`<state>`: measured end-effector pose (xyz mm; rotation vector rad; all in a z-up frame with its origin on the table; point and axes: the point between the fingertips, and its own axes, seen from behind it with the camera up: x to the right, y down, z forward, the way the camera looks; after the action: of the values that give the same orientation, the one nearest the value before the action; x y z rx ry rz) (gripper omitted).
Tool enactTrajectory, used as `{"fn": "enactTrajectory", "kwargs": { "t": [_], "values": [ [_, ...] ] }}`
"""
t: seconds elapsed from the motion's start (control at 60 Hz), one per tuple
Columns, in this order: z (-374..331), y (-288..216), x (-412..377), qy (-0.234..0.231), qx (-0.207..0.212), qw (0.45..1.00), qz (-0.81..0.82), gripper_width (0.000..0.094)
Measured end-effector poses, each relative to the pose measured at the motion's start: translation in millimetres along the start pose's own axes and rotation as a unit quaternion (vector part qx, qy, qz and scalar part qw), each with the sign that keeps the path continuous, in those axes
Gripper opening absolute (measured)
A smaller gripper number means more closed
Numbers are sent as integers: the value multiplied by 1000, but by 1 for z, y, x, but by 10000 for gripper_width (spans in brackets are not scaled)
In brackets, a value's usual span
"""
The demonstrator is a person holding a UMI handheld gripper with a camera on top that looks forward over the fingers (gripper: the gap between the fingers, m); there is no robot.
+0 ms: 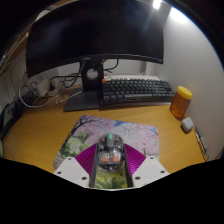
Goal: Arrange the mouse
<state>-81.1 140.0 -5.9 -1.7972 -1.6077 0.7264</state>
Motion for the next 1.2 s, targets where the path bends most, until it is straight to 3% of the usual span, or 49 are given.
{"fn": "enactTrajectory", "kwargs": {
  "t": [0.117, 0.233, 0.367, 0.75, 0.9, 1.2],
  "values": [
    [3, 8, 5, 1, -5, 1000, -1, 518],
    [-7, 5, 13, 13, -10, 1000, -9, 877],
    [-52, -14, 9, 13, 2, 1000, -11, 867],
    [-227, -30, -110, -65, 0, 998, -25, 855],
    [-258, -27, -137, -84, 6, 996, -26, 855],
    [-272, -7, -142, -74, 7, 996, -40, 861]
  ]
}}
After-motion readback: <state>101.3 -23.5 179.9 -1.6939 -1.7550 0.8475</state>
